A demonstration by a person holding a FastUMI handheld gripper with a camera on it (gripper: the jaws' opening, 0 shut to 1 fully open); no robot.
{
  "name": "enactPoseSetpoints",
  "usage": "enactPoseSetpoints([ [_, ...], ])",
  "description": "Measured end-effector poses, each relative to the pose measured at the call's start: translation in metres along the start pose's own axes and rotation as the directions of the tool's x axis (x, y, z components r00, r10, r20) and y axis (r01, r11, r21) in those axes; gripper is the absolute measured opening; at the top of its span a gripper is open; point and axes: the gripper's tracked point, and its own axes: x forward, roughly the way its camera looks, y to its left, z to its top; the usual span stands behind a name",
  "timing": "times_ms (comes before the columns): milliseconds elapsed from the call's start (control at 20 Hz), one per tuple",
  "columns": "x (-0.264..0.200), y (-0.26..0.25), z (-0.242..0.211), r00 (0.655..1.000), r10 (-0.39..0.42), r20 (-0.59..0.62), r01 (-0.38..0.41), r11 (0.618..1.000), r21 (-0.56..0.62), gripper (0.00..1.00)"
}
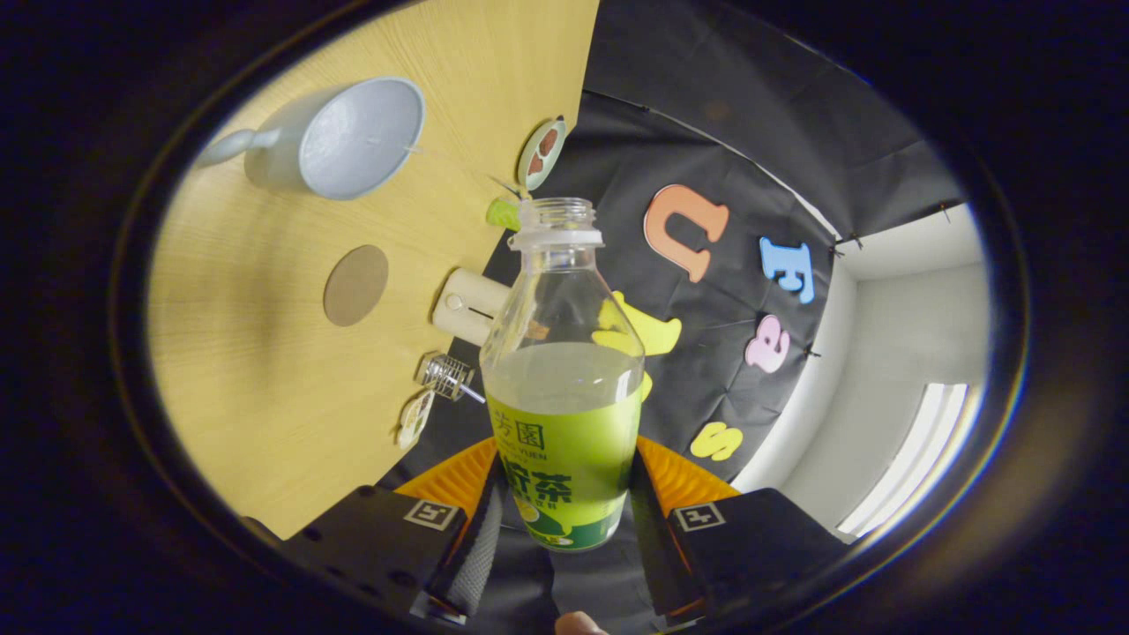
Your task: Take the bottle from table, then pour the juice into the cup, finally place the bottle on the coaster
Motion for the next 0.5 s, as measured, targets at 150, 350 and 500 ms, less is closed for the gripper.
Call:
enactPoseSetpoints([
  [150, 0.000, -0.007, -0.002, 1.000, -0.013, 0.000, 0.013, 1.000, -0.014, 0.74],
  [350, 0.001, -0.016, -0.004, 0.999, -0.035, 0.000, 0.035, 0.999, -0.034, 0.74],
  [500, 0.000, -0.023, -0.006, 0.999, -0.047, -0.001, 0.047, 0.998, -0.044, 0.74],
])
